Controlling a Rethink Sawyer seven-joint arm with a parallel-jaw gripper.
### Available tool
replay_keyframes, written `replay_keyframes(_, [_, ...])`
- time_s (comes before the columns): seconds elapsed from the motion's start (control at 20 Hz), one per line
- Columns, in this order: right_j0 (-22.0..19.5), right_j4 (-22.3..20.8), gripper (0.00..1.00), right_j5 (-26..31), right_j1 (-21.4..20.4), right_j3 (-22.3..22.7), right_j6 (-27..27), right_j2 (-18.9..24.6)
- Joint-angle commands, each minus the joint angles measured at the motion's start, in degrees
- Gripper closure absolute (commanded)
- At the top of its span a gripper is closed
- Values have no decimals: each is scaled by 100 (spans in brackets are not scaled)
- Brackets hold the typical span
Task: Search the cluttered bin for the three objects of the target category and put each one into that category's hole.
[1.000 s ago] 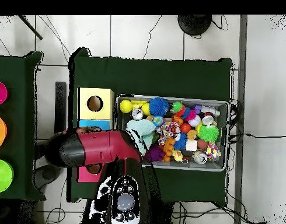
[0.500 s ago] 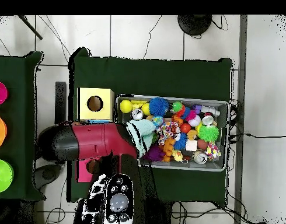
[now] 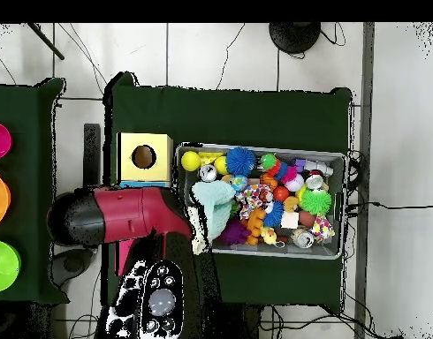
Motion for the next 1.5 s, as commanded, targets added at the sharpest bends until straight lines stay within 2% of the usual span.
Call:
replay_keyframes(0.05, [-135, 214, 100, -141, 300, 285, 1137, -2])
replay_keyframes(0.25, [-223, 183, 100, -289, 313, 416, 1049, 34])
replay_keyframes(0.6, [-295, 175, 100, -474, 478, 363, 1015, 91])
replay_keyframes(1.2, [-132, 225, 100, -646, 785, 166, 1173, 31])
replay_keyframes(1.5, [-100, 235, 100, -744, 796, 235, 1187, 13])
